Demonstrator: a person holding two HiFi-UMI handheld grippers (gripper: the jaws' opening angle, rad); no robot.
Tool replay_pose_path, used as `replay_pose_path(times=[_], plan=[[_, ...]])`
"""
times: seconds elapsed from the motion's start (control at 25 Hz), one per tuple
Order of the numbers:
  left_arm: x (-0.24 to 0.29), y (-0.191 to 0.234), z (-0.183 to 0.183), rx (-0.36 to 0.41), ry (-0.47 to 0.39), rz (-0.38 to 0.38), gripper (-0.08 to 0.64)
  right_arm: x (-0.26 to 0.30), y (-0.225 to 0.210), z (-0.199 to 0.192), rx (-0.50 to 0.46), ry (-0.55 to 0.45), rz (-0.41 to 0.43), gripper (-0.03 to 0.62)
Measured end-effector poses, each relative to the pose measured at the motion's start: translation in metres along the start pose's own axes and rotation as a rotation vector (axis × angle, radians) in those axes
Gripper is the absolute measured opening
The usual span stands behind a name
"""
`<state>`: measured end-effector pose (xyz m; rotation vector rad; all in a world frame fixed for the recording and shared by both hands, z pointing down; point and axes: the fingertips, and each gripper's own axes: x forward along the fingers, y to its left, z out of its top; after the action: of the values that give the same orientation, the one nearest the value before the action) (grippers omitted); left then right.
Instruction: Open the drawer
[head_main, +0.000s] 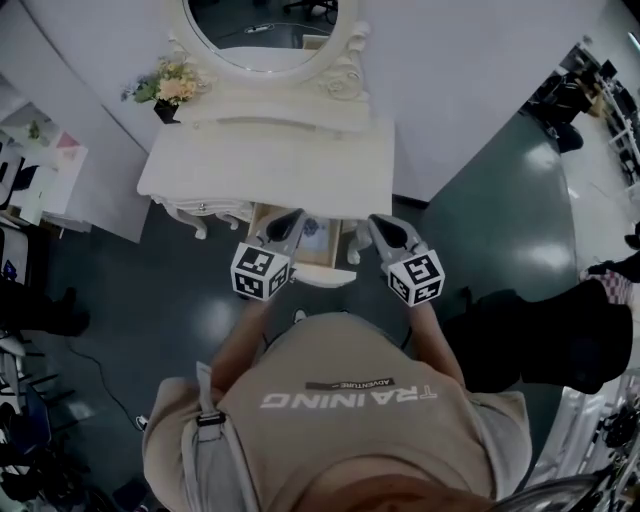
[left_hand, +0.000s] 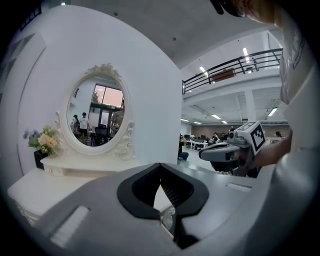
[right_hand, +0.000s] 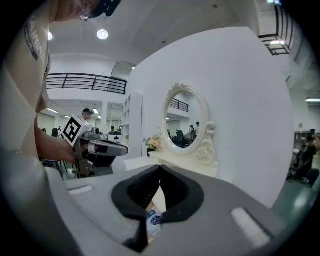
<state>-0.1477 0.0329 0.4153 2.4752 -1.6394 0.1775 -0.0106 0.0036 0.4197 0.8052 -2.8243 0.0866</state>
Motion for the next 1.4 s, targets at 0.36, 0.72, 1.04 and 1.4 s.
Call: replay_pose_path(times=[0.36,0.72,1.04,1.4], plan=[[-0.011,-0.012,0.021,0.118,-0.038,0.011,0.008,-0.021,-0.004,0.017,0.091,-0.061,-0.027,0.003],[-0.019,-0.032,0.018,0.085,-0.065,-0.023,0.008,-0.03,0.01,0.008,0.009,-0.019,-0.053,0.002],[-0.033,-0.035,-0.003,0.06,-0.038,-0.027,0.008,-0.022,0.027,-0.007,0.055,-0.005,-0.024,0.003],[-0.041,-0.023,-0.001,0.046,-0.056,-0.003,0.007,-0.018,0.032,-0.01,0.017,-0.01,-0.04,0.003]])
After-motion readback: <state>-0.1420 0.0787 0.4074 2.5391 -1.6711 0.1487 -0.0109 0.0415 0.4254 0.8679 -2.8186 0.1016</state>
